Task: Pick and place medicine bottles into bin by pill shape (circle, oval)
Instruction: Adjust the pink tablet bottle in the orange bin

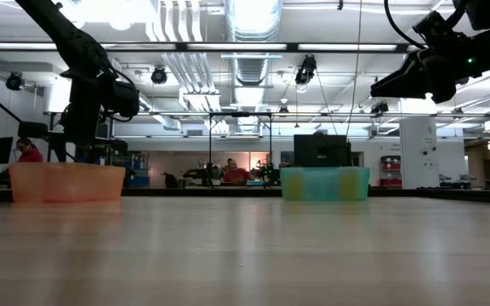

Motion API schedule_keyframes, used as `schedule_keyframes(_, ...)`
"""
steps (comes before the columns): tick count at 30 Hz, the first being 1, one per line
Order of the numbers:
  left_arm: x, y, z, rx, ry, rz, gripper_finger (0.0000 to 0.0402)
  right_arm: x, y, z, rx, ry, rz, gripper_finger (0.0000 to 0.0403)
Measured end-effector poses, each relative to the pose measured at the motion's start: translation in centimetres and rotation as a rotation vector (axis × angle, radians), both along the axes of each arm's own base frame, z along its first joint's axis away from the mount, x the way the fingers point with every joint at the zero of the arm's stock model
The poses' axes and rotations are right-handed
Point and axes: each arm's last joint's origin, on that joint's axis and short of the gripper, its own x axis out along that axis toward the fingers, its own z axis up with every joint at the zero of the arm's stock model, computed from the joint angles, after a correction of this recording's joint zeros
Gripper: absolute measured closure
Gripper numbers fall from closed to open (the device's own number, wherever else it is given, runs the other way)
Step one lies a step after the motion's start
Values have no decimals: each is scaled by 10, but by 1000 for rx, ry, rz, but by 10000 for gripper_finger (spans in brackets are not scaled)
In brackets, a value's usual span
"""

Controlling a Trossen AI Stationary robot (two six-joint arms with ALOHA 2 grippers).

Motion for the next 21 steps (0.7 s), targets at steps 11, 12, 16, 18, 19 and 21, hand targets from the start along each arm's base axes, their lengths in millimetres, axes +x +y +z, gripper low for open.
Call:
schedule_keyframes(11,0,0,-2,-2,14,8,262,0,0,0,0,1,0,200)
schedule_keyframes(12,0,1,-3,-5,16,8,262,0,0,0,0,1,0,200)
schedule_keyframes(16,2,2,-8,-36,23,6,262,0,0,0,0,1,0,200)
schedule_keyframes(18,2,3,-11,-49,30,6,262,0,0,0,0,1,0,200)
schedule_keyframes(19,3,3,-12,-54,33,6,262,0,0,0,0,1,0,200)
schedule_keyframes(21,3,4,-14,-62,38,6,262,0,0,0,0,2,0,200)
